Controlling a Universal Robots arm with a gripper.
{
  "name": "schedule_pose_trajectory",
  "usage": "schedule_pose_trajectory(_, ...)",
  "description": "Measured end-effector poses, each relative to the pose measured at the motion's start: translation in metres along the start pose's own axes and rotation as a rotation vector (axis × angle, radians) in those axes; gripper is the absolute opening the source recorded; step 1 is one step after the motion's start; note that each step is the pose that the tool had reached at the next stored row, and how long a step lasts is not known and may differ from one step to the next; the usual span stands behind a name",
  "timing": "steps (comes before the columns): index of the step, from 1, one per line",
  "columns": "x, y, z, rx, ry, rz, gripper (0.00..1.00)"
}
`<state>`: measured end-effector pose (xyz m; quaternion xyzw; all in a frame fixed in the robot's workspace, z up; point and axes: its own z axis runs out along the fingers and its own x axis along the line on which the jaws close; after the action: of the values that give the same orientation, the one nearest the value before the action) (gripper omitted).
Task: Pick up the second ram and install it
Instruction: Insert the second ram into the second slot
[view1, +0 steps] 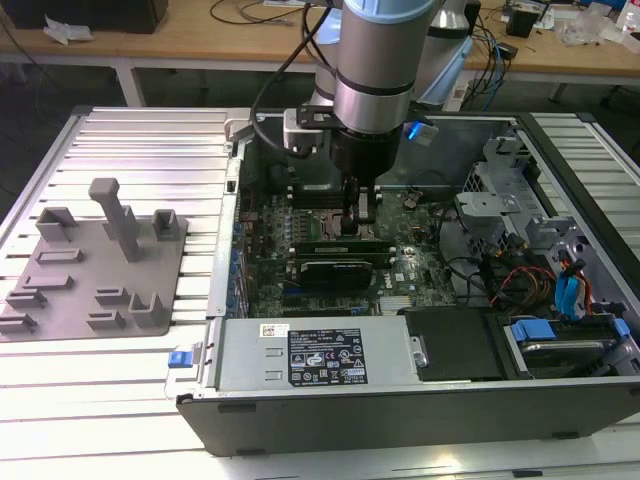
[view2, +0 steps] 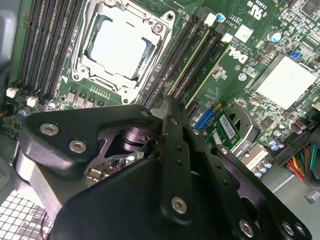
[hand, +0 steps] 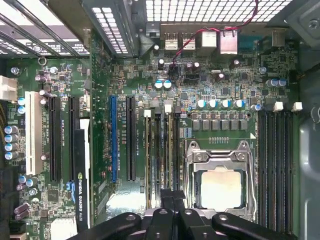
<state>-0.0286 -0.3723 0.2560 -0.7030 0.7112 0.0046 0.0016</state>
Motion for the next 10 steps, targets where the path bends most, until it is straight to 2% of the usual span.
schedule_pose_trajectory(10, 0.0000, -0.0001, 0.0000, 0.0000, -0.0035, 0.000, 0.08)
